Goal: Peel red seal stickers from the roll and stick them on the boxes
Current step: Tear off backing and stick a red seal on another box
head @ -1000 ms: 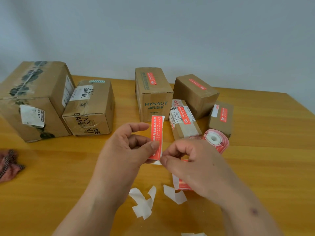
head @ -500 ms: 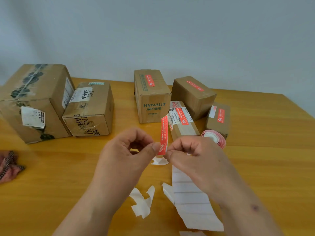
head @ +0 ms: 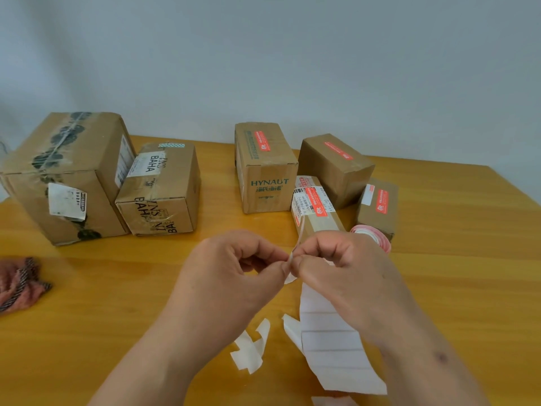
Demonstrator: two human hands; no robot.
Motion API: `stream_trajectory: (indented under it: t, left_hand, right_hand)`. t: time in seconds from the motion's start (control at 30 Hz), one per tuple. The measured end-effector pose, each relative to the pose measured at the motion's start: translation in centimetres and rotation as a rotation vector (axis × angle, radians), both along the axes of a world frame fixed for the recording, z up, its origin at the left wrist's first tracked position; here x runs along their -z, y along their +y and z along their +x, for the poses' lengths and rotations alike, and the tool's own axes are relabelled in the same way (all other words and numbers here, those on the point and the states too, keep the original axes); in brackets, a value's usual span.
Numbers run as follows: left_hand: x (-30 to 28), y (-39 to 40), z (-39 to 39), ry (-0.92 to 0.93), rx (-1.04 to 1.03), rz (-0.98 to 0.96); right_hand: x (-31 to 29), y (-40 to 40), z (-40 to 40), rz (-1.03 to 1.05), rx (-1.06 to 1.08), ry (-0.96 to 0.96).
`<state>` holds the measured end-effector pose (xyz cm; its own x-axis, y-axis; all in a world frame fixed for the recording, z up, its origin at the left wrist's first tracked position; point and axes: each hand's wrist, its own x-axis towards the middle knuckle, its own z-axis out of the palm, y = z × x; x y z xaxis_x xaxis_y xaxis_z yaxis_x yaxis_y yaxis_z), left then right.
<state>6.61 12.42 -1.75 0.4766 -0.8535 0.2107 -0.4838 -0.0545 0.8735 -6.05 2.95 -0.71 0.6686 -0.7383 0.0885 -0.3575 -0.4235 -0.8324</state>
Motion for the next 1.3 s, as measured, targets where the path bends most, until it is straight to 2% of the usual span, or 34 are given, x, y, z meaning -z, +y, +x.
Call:
stream_trajectory:
  t: [0.13, 0.27, 0.4, 0.63, 0.77, 0.83, 0.97, 1.1, 1.13, 1.3]
  left_hand:
    - [-0.1, 0.0, 0.1, -0.027, -0.017, -0.007]
    - [0.0, 0.1, 0.2, 0.119, -0.047, 0.005]
    - [0.3, 0.3, 1.2, 0.188, -0.14, 0.011]
    - [1.2, 0.3, 3.6, 0.167, -0.375, -0.038]
    - [1.3, 0.4, 3.7, 0.062, -0.42, -0.078]
    - [1.2, 0.5, 3.4, -0.047, -0.383, -0.111]
    - [1.5, 0.5, 3.1, -0.345, -0.283, -0.174]
    - [2.0, 0.6, 3.2, -0.644, -0.189, -0.238]
    - [2.2, 0.6, 3.1, -0.706, -0.167, -0.256]
    - [2.9, 0.7, 3.1, -0.817, -0.102, -0.316]
  right_hand:
    - [-0.3, 0.3, 0.0, -0.051, -0.012, 0.007]
    - [-0.2, 0.2, 0.0, -0.072, -0.017, 0.045]
    - [1.0, -0.8, -0.5, -0.136, 0.091, 0.154]
    - [1.0, -2.4, -1.3, -0.312, 0.368, 0.387]
    - [0.7, -2.0, -1.2, -0.355, 0.366, 0.516]
    - [0.9, -1.8, -0.8, -0.254, 0.302, 0.478]
    - [1.2, -1.3, 0.5, -0.016, 0.207, 0.228]
    - [0.7, -0.5, 1.9, 0.437, 0.131, -0.093]
    - [0.7, -0.4, 2.3, 0.493, 0.126, -0.134]
    - [1.0, -0.7, 3.3, 0.412, 0.264, -0.157]
